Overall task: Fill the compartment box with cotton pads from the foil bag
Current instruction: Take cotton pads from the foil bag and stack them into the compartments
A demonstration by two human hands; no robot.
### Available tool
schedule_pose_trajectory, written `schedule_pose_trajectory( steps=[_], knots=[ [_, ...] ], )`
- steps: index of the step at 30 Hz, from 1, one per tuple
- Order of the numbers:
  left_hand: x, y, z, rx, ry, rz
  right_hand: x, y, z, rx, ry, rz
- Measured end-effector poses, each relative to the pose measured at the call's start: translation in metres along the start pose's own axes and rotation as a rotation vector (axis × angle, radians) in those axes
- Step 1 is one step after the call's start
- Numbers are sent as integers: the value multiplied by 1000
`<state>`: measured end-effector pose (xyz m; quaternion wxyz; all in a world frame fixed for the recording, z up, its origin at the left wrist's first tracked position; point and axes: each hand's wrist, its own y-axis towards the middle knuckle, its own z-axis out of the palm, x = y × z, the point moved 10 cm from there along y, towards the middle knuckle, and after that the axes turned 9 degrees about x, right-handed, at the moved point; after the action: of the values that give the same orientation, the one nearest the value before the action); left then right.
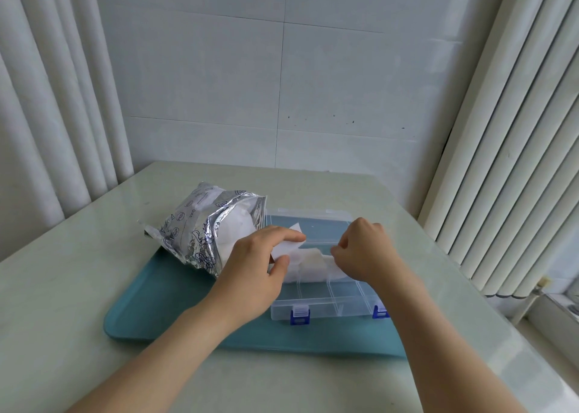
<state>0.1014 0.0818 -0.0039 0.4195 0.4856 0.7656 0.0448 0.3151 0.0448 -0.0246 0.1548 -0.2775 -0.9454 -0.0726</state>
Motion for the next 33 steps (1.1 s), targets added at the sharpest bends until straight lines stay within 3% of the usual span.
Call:
schedule_pose_trajectory(
  steps=[4, 8, 14, 23, 28, 33],
  knots=[
    [4, -2, -2, 2, -42, -66, 6, -5, 1, 2, 31, -31],
    [17, 0, -9, -52, -167, -117, 35, -23, -31, -181, 225, -223],
    [19, 1, -12, -103, -481, -116, 86, -49, -31, -59, 604, -514],
    [33, -2, -27, -235, -548, -255, 70, -41, -32, -172, 843, -414],
    [35, -4, -31, -274, -546, -280, 81, -46, -29, -143, 628, -472],
    [38, -4, -37, -300, -554, -298, 70, -39, -30, -186, 617, -359]
  ],
)
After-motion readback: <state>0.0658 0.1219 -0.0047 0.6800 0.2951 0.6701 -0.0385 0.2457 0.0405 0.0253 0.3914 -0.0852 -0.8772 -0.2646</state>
